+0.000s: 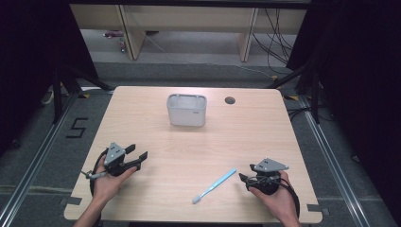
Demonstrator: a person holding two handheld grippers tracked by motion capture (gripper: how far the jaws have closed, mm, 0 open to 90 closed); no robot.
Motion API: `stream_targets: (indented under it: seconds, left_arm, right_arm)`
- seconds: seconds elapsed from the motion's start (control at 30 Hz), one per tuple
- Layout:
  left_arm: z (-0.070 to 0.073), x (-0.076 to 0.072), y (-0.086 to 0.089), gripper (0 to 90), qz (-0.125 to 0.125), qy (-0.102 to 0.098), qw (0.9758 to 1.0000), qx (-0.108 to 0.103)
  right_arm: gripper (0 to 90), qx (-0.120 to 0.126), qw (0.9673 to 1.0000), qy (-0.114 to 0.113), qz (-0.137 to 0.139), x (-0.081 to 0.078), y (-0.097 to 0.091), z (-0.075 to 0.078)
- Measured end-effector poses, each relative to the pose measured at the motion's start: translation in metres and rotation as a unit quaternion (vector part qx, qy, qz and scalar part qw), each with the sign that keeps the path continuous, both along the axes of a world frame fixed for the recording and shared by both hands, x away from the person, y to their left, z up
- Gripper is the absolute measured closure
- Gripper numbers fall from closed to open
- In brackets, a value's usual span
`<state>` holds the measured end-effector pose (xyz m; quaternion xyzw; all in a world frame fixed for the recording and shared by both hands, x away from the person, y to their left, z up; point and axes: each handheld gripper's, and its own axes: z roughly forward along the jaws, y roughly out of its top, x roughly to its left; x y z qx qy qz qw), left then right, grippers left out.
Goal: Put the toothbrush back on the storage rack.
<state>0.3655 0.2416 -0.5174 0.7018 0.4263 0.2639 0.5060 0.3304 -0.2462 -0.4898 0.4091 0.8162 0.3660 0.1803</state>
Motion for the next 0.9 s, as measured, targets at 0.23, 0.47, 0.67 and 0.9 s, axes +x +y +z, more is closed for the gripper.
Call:
stream_targets:
  seconds: [0.23, 0.47, 0.67, 0.9]
  left_arm:
    - [-0.006, -0.012, 0.008, 36.8, 0.018, -0.008, 0.9998, -0.005]
    - [-0.005, -0.016, 0.005, 35.9, 0.017, -0.021, 0.9995, 0.012]
    - [-0.005, -0.018, 0.001, 36.0, 0.015, -0.033, 0.9988, 0.034]
    - [-0.005, -0.019, -0.001, 36.1, 0.014, -0.036, 0.9982, 0.047]
  right_arm:
    - [45.9, -0.046, 0.9971, 0.020, 0.058, 0.007, 0.000, 0.002]
    - [46.1, -0.108, 0.9848, 0.077, 0.112, 0.018, 0.004, 0.008]
    - [46.2, -0.158, 0.9660, 0.120, 0.166, 0.028, 0.005, 0.012]
    - [46.6, -0.191, 0.9529, 0.126, 0.199, 0.036, 0.006, 0.015]
